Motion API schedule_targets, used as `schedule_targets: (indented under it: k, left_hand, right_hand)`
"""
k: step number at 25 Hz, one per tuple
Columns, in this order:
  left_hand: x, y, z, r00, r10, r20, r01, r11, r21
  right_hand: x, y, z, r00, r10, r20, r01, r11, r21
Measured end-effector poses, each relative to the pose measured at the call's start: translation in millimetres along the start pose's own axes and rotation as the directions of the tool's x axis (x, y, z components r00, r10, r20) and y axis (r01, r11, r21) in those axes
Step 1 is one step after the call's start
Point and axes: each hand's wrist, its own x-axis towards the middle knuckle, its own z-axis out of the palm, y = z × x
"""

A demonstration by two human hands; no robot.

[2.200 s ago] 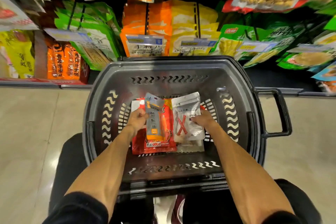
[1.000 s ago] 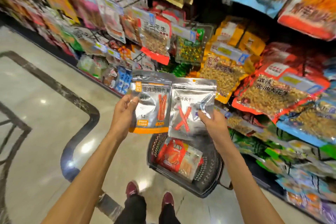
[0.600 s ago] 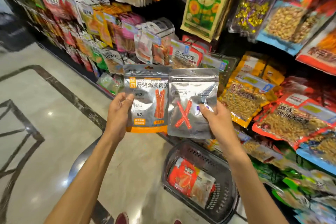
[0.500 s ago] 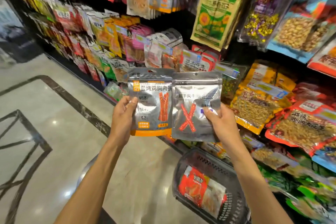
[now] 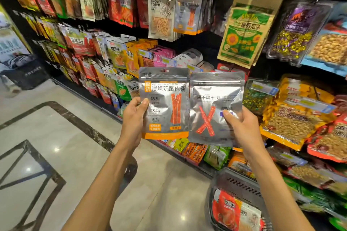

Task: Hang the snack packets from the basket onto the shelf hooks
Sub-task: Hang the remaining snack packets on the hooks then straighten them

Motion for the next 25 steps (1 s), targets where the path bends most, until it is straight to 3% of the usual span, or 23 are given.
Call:
schedule_targets:
  k: [14, 25]
  left_hand:
    - [195.5, 16.6, 2.4, 0.989, 0.057, 0.139, -0.058, 0.998, 0.004]
    - [318.0, 30.6, 33.6, 0.977, 0.103, 0.189, -0.108, 0.994, 0.014]
  right_hand:
    - [140.4, -23.5, 56.2, 0.977, -0.087, -0.196, 0.081, 0.996, -0.037]
    - [228.1, -51.2, 87.0, 0.957, -0.163, -0.241, 0.154, 0.986, -0.058]
